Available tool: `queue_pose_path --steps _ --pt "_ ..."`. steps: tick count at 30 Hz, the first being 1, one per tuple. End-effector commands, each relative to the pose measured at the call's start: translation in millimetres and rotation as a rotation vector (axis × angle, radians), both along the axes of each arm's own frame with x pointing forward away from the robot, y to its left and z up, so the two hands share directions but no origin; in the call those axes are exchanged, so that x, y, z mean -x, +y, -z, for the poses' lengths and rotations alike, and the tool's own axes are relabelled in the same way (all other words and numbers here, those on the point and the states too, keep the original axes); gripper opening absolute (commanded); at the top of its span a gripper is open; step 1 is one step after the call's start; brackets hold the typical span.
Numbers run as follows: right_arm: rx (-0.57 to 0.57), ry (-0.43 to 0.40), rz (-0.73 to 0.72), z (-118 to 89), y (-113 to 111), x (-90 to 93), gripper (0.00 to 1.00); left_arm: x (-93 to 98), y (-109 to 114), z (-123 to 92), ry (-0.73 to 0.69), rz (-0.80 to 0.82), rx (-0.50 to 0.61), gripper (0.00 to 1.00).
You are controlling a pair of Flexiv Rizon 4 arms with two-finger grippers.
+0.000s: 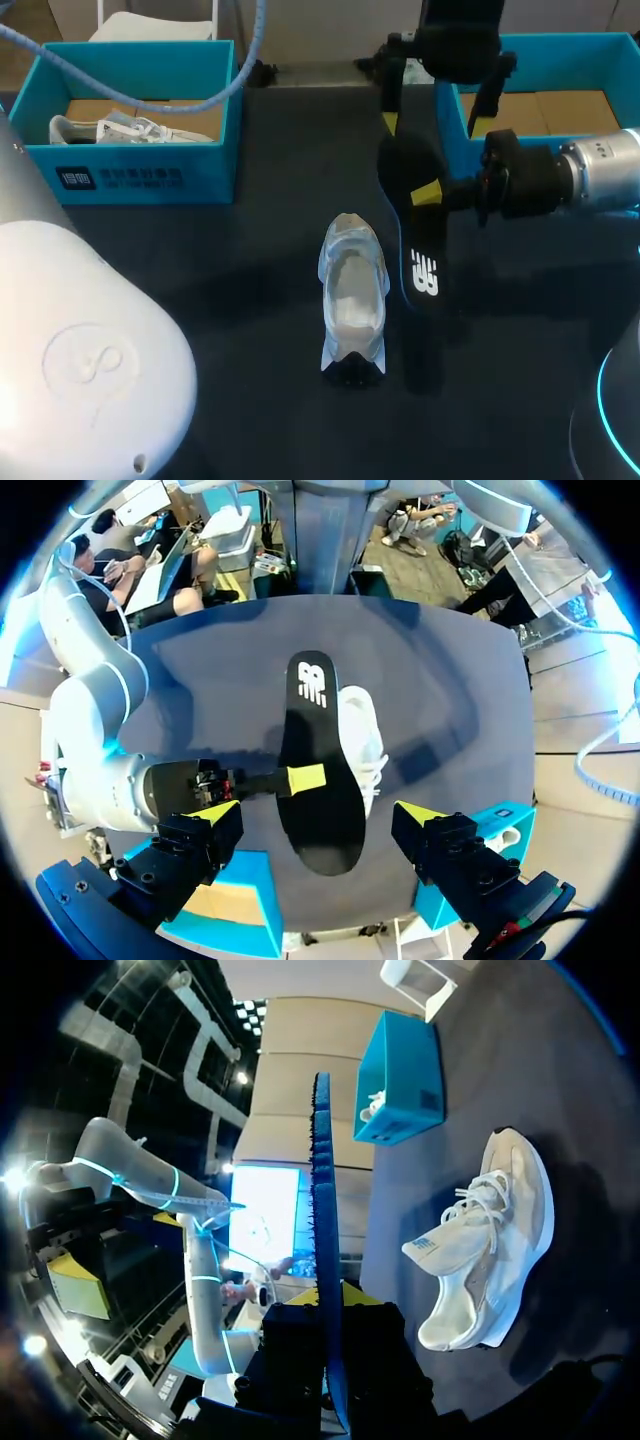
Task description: Take the shoe out of the shoebox, open the shoe tongue, remove and reinsert the insole, then place the shoe into the shoebox
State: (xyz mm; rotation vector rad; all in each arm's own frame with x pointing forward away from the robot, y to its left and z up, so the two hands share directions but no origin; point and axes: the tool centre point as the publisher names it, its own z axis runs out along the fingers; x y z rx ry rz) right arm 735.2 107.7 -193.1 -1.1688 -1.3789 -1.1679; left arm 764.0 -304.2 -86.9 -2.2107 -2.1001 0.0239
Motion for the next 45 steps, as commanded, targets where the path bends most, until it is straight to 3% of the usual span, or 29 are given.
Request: queue_pose_path --steps 1,10,21,34,42,45 --pt "0.003 -0.001 -0.001 -0.4 0.8 0.2 0.0 -0.2 -0.7 -2.1 -0.003 -0.001 -0.006 1.0" --pt "0.003 0.002 0.001 -0.4 1.8 1.3 0.0 -0.8 6.4 -3.6 0.011 -0.012 0.05 1.0" --pt "0.011 0.014 0.01 -3.9 -1.3 6.3 0.0 1.8 31.4 -0.6 -0.035 -0.034 0.359 1.0" --pt "0.014 0.041 0.013 -11.4 -6.0 9.4 0.0 1.1 49.2 -15.4 0.001 -0.045 0.723 1.0" --pt "0.024 0.05 0.015 -19.8 -10.2 13.1 0.0 6.5 58.9 -18.4 -0.008 -0.045 0.816 1.0" --pt "0.028 0.054 0.018 -21.4 -12.3 15.1 0.0 5.1 60.1 -18.3 -0.003 -0.045 0.798 1.0"
